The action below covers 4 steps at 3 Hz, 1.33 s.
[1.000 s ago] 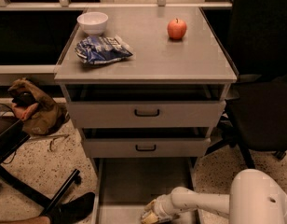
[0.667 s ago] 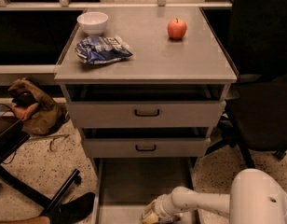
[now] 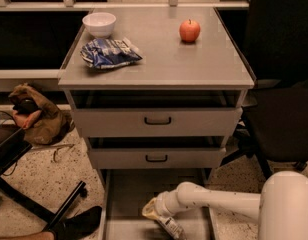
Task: Pick blue plastic bottle from bottom drawer and place on counter
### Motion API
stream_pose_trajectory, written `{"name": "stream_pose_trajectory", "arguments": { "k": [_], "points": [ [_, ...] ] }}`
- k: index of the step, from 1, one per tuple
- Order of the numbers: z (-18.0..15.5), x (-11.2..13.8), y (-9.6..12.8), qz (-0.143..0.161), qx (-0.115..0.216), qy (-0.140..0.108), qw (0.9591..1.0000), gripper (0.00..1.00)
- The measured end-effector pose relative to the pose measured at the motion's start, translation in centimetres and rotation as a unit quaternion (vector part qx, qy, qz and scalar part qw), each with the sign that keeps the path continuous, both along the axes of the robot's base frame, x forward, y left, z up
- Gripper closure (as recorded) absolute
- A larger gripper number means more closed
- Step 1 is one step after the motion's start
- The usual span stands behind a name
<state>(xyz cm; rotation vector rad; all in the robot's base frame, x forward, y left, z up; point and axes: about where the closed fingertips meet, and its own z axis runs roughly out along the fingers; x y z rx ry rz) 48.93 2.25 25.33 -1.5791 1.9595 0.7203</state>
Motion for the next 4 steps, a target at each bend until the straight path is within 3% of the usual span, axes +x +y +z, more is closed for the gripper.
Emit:
{"name": "stream_pose_trajectory", "arguments": {
  "k": [1,2,3,4],
  "points": [
    [6.46,2.24,3.3,0.039,0.014,-0.036,0.9985,1.0],
    [6.46,2.24,3.31,0.039,0.014,-0.036,0.9985,1.0],
    [6.46,2.23,3.31,0.039,0.014,-0.036,0.9985,0.86],
    [6.46,2.23,3.31,0.039,0.014,-0.036,0.9985,0.63]
  ]
}}
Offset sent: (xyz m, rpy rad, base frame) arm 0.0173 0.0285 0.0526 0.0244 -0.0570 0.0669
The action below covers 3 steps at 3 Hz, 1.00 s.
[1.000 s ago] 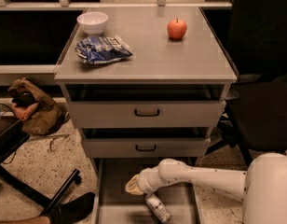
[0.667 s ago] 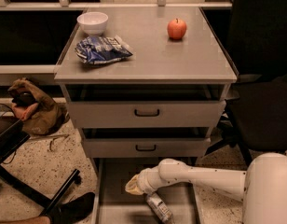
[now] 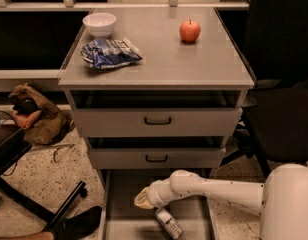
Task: Pick blue plastic bottle from bottom drawer and place on counter
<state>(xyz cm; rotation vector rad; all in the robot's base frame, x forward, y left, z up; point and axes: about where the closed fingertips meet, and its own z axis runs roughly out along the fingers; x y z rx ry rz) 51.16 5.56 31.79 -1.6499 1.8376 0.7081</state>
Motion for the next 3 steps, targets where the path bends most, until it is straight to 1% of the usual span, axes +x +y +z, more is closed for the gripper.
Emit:
{"name": "stream_pose_trajectory", "arguments": {
  "k": [2,3],
  "points": [
    [0.0,0.0,0.0,0.0,0.0,0.0,1.0,0.16],
    [0.0,-0.01,0.0,0.0,0.0,0.0,1.0,0.0]
  ]
}}
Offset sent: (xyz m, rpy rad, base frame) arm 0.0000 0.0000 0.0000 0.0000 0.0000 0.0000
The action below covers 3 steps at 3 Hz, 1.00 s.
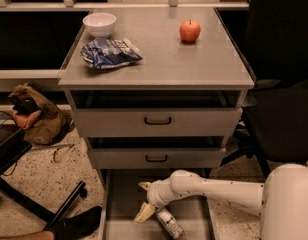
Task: Pick blue plastic bottle from bottom drawer and place on counter
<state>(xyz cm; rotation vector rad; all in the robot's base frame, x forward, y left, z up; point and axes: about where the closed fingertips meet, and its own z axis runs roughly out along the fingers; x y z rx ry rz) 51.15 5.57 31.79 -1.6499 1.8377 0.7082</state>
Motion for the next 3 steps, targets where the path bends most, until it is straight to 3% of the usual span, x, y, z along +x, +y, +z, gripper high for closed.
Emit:
{"name": "stream_pose_trajectory", "arguments": {
  "k": [1,2,3],
  "points": [
    [-0.2,-0.2,0.0,-0.003,-0.004,0.003,1.0,0.0],
    [-0.4,-0.5,-1.1,-0.029,-0.028,0.006,0.9992,0.0],
    [-1.1,-1.8,-4.2,-0.074,-0.073,0.008,0.9946,0.0]
  ]
}}
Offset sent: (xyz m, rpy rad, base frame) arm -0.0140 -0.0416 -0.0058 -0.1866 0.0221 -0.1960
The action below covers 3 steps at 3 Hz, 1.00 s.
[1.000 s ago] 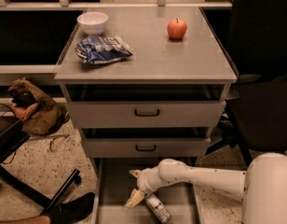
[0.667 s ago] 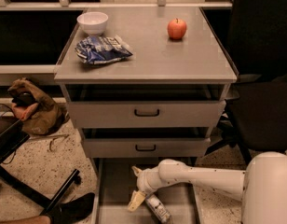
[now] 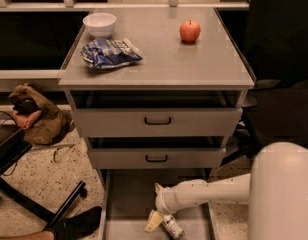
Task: Pick blue plastic bottle from bottom drawer and place on counter
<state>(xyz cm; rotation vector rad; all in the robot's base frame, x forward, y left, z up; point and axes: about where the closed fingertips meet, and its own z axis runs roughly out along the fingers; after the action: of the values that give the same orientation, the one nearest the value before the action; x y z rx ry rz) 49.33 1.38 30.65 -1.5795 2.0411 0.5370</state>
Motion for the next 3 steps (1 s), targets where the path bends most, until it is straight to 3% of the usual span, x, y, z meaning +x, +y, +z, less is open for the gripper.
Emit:
{"name": "stream_pose_trajectory", "arguments": {
  "k": [1,2,3],
  "points": [
    [-0.9,-0.6,-3.2,-0.053,-0.024,0.0,0.9983,0.0],
    [-2.6,-0.9,-5.0,-0.09,-0.013,-0.013,0.9957,0.0],
    [-5.2,-2.1,-6.0,-0.121,0.025,-0.017,0.9922,0.0]
  ]
}}
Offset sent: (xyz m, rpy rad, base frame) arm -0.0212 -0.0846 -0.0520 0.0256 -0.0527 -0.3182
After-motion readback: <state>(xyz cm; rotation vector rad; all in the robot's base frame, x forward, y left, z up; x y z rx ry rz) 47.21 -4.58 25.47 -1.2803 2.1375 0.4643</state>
